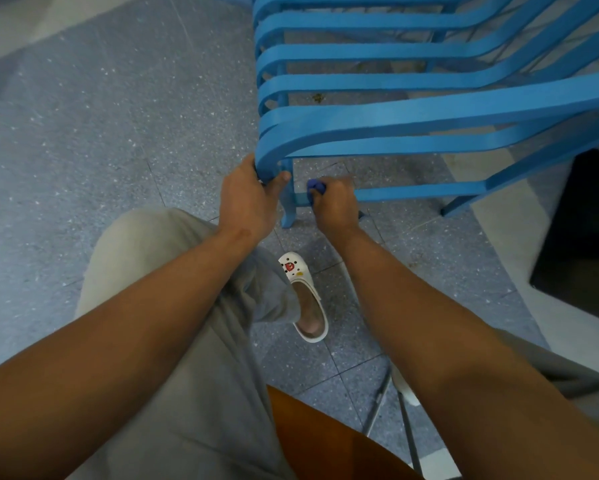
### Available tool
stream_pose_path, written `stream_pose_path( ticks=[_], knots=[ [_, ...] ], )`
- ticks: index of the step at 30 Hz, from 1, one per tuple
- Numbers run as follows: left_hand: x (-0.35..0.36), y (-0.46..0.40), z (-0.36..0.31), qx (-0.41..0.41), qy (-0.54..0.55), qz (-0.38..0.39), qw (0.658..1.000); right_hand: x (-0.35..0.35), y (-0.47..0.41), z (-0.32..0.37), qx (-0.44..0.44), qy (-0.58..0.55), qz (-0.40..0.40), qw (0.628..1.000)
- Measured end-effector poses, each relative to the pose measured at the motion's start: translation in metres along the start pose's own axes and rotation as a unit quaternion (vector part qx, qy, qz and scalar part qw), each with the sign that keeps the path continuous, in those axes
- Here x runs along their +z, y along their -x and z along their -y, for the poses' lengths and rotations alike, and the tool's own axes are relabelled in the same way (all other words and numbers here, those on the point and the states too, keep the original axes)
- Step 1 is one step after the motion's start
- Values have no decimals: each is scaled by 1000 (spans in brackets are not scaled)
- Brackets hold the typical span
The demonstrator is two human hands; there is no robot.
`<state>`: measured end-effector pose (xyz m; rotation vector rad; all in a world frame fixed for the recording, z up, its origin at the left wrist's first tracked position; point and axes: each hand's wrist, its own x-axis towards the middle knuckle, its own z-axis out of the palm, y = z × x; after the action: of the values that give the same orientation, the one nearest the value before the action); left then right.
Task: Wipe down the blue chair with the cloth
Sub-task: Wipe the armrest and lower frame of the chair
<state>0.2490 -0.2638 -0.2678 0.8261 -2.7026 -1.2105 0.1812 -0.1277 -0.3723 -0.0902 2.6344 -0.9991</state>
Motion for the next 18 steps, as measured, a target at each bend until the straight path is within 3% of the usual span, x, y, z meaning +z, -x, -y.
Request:
stream_pose_path(
  ticks=[3,6,9,13,18],
  knots=[
    [0,0,0,1,2,0,1000,-1,16,-2,-76,12,43,996],
    [0,1,1,4,5,3,1000,-16,15,-22,-76,30,58,995],
    [2,1,1,-4,9,0,1000,-39,12,-47,-40,0,14,999],
    [0,3,-1,3,6,7,1000,-74,3,-84,79,-118,-74,987],
    [1,3,-1,-1,2,-4,1000,-74,2,-82,129,-123,-115,977]
  ],
)
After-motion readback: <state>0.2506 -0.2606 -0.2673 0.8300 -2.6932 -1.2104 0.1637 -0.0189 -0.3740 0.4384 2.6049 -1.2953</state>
